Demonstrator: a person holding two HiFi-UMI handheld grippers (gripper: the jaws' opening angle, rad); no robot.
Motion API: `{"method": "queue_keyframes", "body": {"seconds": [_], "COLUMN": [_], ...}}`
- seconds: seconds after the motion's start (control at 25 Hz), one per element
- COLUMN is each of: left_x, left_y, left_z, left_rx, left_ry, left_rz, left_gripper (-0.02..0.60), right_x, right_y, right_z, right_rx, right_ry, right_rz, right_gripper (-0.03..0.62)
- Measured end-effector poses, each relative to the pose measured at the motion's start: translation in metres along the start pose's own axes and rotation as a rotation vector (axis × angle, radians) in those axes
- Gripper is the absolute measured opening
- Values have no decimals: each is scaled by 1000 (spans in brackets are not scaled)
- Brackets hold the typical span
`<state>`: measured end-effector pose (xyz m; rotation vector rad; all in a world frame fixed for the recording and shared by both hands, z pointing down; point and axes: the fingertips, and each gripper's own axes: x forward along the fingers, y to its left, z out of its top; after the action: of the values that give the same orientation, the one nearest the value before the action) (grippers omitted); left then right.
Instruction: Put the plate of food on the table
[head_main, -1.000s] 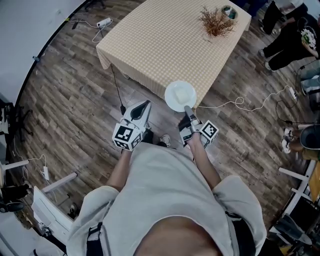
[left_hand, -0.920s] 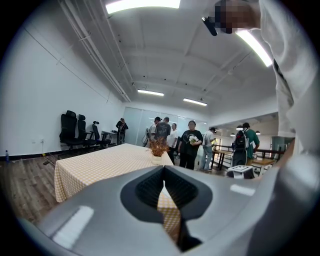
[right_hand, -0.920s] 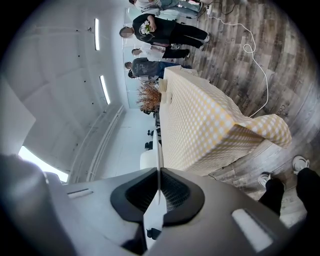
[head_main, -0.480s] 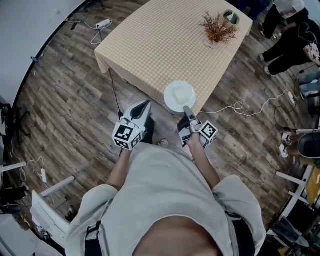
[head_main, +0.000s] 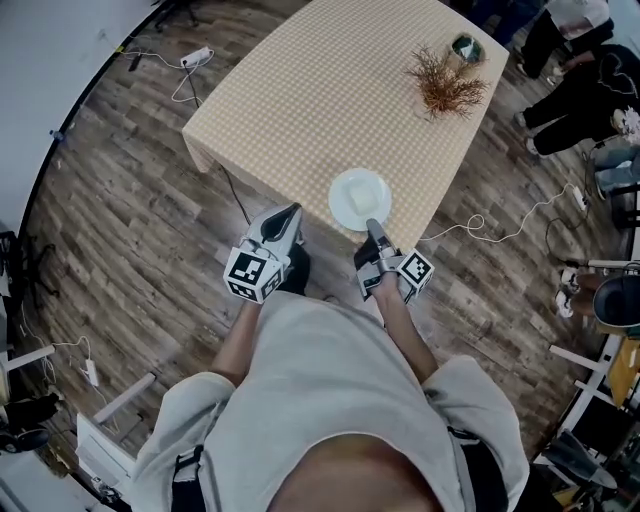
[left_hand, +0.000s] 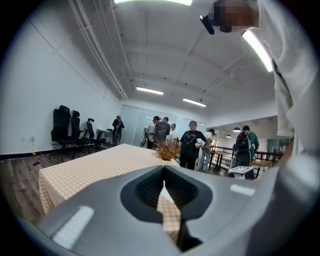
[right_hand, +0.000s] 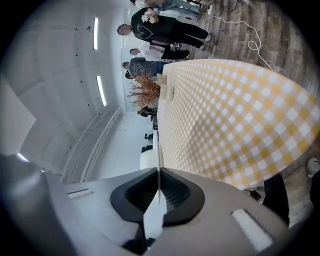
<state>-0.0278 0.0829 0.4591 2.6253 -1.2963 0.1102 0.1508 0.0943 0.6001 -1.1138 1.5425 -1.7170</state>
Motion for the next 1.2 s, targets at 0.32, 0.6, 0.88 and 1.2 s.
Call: {"method": "queue_keyframes", "body": {"seconds": [0.32, 0.6, 0.88, 1.2], "left_x": [35, 69, 107, 135], "left_y": [62, 114, 161, 194], "left_z": [16, 31, 46, 52], "left_rx": [-34, -51, -55, -52], "left_ry": [2, 11, 23, 50], "left_rz": [-18, -43, -88, -144], "left_gripper": [10, 10, 10, 10], "right_x": [61, 120, 171, 203], "right_y": [17, 36, 49, 57], "right_z": [13, 27, 39, 54], "right_rx": [-10, -14, -6, 3], "right_ry": [-27, -53, -88, -150], "right_rz": [-32, -48, -60, -60], "right_gripper": [14, 14, 15, 15]}}
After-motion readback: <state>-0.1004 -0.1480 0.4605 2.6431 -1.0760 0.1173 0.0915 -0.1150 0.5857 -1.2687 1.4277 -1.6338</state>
